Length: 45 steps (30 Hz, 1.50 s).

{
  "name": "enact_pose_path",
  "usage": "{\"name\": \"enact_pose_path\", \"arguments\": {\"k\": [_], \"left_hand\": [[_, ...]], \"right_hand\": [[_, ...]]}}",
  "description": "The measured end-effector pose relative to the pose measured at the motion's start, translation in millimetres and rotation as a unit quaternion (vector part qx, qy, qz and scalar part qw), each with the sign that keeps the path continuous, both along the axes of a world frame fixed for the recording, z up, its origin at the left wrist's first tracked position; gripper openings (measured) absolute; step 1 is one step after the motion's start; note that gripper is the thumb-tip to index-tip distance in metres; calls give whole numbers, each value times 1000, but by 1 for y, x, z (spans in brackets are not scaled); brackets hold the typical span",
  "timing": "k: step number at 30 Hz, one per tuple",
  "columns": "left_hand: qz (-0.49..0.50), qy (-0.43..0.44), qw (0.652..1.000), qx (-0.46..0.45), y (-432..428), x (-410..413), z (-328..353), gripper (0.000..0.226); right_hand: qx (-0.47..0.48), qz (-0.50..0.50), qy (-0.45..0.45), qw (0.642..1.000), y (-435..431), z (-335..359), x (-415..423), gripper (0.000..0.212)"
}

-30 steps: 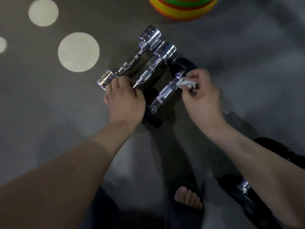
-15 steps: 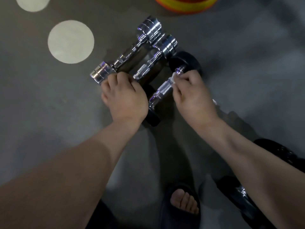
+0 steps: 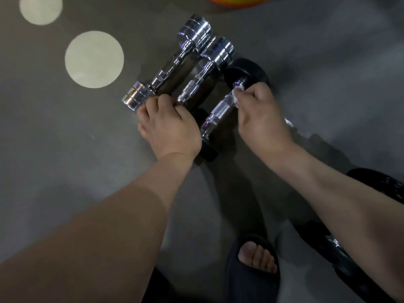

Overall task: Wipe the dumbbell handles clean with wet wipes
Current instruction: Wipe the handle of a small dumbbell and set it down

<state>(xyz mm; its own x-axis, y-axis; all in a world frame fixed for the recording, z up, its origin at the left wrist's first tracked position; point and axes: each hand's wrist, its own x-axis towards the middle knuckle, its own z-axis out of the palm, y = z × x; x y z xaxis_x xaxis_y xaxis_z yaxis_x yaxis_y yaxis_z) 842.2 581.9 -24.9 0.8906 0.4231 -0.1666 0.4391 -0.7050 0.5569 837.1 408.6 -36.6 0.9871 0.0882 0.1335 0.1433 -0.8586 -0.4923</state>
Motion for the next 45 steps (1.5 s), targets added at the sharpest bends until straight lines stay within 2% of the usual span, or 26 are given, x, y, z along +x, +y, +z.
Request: {"name": "enact_pose_path", "arguments": {"k": [3,7,12,17,20,22,24,27,28,30,33,35,38,40,45], "left_hand": [[0,0,1000,-4,0,0,0,44],[-1,1,1000,-3,0,-1,0,44],[0,2,1000,1,0,-1,1,45],[-6,2,1000,6,0,-1,0,44],[-6,2,1000,6,1,-1,0,44],[-6,2,1000,3,1,-2,0,43],[-9,1,1000,2,0,-2,1,43],[-10,1,1000,7,0,-1,2,43],[-10,2,1000,10,0,-1,2,43],[-9,5,1000,13,0,-1,1,42],[-10,4,1000,10,0,-2,1,41],[-11,5,1000,11,-1,-2,1,42],[-12,6,1000,15,0,-1,1,42],[-11,7,1000,13,0,-1,1,43],[-12,8,1000,14,0,-1,1,44]], "right_hand": [[17,-9,3,1000,11,0,-7,25],[-4,106,21,994,16,9,-25,25],[-39,7,11,999,5,5,5,21],[-68,150,17,986,16,10,-19,33],[-72,54,24,996,6,7,2,25],[-40,10,36,998,6,7,5,23],[51,-17,9,999,10,11,-1,25],[201,-120,-12,972,14,21,-2,17],[224,-149,-6,963,13,22,0,14],[201,-153,11,968,12,20,1,9],[104,-104,3,989,12,15,-4,7],[98,-108,8,989,9,12,-5,9],[144,-112,12,983,11,12,-4,21],[147,-103,-2,984,13,10,-6,20],[30,-74,-33,996,9,2,-8,15]]}}
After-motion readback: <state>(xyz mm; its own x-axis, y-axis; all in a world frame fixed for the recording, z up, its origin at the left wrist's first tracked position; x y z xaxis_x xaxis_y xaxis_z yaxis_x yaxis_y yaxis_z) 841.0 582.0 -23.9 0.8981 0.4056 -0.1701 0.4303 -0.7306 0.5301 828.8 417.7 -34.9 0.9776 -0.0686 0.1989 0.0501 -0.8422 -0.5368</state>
